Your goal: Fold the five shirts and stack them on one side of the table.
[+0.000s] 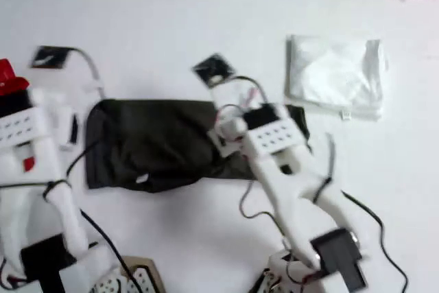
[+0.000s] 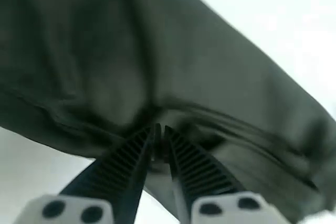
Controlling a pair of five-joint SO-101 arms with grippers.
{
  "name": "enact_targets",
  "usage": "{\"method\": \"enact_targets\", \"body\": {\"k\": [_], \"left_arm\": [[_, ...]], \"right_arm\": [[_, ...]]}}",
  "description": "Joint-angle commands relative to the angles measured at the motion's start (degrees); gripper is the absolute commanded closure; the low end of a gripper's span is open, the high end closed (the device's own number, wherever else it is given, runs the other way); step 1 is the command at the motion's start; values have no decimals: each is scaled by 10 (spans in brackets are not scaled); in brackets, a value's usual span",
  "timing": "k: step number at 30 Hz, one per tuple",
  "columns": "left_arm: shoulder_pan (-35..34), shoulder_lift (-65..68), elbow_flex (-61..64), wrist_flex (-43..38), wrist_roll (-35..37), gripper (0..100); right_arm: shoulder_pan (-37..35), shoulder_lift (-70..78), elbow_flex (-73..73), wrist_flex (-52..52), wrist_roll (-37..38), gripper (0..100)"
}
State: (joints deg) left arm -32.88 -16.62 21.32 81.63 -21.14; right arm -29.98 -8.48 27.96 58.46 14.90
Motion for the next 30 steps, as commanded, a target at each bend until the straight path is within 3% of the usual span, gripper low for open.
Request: {"method": "enact_targets", "body": {"k": [1, 8, 17, 22, 26, 30], "left_arm": [[-47, -27, -7, -1, -18, 975], [-82, -30, 73, -66, -19, 975], [-54, -26, 82, -86, -17, 974], [-18, -26, 82, -86, -13, 973], [6, -25, 82, -86, 59, 966], [18, -11, 81, -90, 98, 854]], "right_arm": [[-52, 66, -64, -7, -6, 979], [-99, 183, -96, 20, -8, 979], [-109, 163, -52, 89, -4, 979], [-106, 113, -37, 86, -2, 979], [-85, 10, -90, 92, 25, 979], [-28, -96, -155, 141, 42, 958]]}}
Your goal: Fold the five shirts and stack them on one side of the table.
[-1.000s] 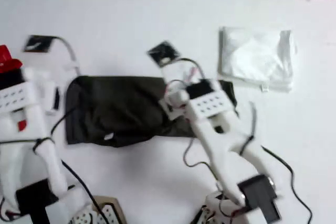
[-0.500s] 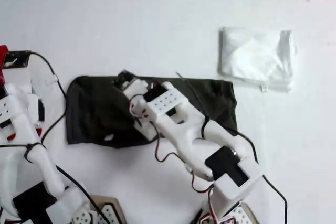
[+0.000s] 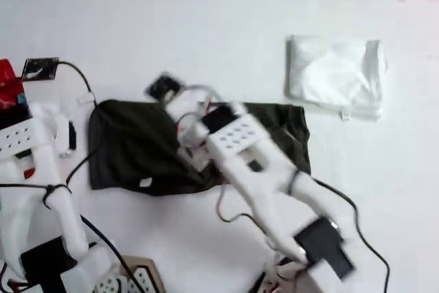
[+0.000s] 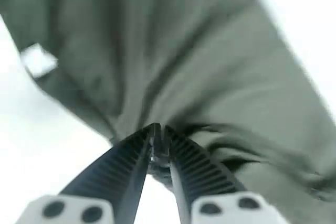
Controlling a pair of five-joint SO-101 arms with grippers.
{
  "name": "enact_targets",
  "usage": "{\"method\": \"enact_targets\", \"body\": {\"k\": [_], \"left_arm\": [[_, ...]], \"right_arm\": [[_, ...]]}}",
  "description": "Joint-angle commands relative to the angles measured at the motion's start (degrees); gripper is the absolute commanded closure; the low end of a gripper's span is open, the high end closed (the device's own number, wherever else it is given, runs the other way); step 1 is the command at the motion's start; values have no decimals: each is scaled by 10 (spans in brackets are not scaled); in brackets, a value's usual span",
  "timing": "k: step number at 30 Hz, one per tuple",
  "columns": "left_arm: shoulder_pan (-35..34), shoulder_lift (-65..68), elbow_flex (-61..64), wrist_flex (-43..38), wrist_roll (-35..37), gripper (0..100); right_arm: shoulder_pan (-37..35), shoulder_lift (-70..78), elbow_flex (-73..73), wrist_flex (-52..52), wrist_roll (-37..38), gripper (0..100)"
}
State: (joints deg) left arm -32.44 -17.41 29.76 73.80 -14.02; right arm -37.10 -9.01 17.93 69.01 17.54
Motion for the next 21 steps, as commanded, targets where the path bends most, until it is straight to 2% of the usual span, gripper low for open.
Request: {"method": "enact_targets", "body": {"k": [1, 3, 5, 12, 15, 21], "left_arm": [[16, 12, -3, -19, 32, 820], [16, 52, -6, -37, 44, 774], [16, 101, -21, -43, 56, 771], [20, 259, -126, -40, 59, 771], [45, 312, -167, -29, 61, 771], [119, 394, -229, 11, 109, 771]], "right_arm": [[65, -110, -66, 56, 20, 933], [116, -141, -81, 97, 30, 872], [177, -167, -81, 131, 49, 830], [355, -237, -80, 207, 122, 864], [382, -262, -80, 228, 130, 865], [387, -304, -80, 247, 128, 865]]}}
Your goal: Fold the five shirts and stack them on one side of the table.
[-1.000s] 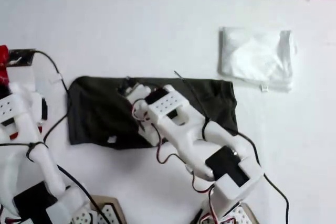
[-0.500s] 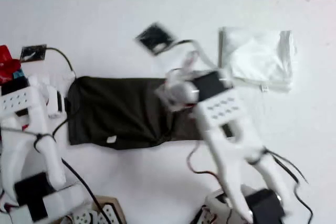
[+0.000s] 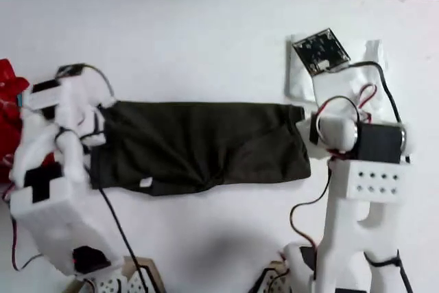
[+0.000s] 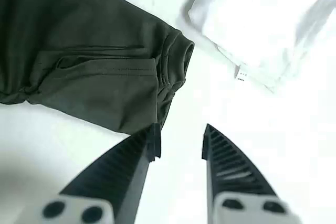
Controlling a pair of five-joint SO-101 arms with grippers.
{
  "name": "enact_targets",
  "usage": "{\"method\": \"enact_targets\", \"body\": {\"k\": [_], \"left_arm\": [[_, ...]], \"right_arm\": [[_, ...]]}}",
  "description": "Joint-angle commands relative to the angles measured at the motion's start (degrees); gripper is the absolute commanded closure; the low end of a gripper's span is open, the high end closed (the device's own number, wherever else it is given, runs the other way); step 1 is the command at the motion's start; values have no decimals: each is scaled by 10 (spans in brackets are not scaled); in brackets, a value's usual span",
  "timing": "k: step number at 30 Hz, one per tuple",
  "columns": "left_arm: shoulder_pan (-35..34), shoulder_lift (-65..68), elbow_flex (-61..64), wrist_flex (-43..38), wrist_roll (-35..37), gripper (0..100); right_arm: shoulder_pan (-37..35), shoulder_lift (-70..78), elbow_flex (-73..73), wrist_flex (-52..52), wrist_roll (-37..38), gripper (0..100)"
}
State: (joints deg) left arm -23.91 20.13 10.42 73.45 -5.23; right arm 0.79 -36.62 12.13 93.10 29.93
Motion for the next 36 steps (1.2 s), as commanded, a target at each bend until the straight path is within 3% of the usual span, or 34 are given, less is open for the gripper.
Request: {"method": "enact_targets", "body": {"k": [1, 8, 14, 19, 22, 28, 36], "left_arm": [[37, 31, -44, 15, 27, 771], [47, 110, -115, 61, 35, 771], [71, 156, -172, 104, 30, 771], [76, 188, -191, 128, -24, 805], [47, 195, -198, 138, -36, 974], [-54, 191, -227, 149, -84, 973], [-126, 190, -441, 291, -129, 974]], "right_arm": [[9, -34, -22, 7, 4, 865], [26, -89, 48, 22, 21, 865], [30, -147, 175, -36, 42, 865], [30, -177, 223, -48, 42, 865], [56, -184, 249, -61, 46, 865], [178, -183, 331, -164, 46, 865], [235, -180, 500, -332, 43, 865]]}}
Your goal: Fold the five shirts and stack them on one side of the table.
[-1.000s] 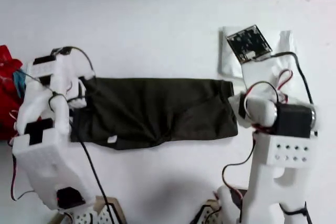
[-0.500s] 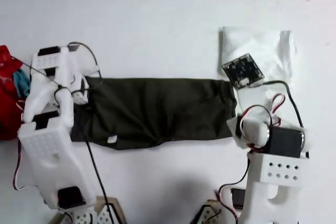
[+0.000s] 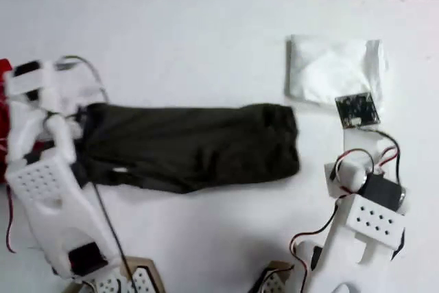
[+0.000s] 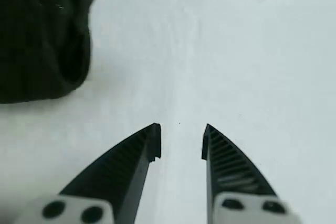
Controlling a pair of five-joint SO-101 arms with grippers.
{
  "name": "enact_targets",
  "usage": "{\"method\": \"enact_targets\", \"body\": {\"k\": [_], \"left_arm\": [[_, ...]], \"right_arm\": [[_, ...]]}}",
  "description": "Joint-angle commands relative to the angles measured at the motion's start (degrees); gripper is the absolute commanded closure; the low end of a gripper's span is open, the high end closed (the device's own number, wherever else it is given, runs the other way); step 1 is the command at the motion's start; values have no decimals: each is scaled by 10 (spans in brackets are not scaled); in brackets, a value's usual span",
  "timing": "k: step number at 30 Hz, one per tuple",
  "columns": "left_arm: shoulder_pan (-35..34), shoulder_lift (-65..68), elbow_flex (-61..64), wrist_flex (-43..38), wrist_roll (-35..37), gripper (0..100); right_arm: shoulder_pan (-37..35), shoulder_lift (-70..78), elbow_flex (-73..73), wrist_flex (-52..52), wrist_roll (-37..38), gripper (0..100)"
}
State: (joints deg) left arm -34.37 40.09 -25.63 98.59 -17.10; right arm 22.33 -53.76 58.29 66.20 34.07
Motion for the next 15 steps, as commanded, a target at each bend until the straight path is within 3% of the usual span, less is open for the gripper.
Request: {"method": "enact_targets", "body": {"k": [1, 8, 15], "left_arm": [[-21, -10, -89, 40, -11, 974], [51, -40, -20, 40, 18, 974], [186, -222, 111, 37, 62, 974]], "right_arm": [[27, -8, 60, -84, 2, 865], [60, -8, 193, -204, 4, 865], [58, -15, 272, -287, 3, 865]]}}
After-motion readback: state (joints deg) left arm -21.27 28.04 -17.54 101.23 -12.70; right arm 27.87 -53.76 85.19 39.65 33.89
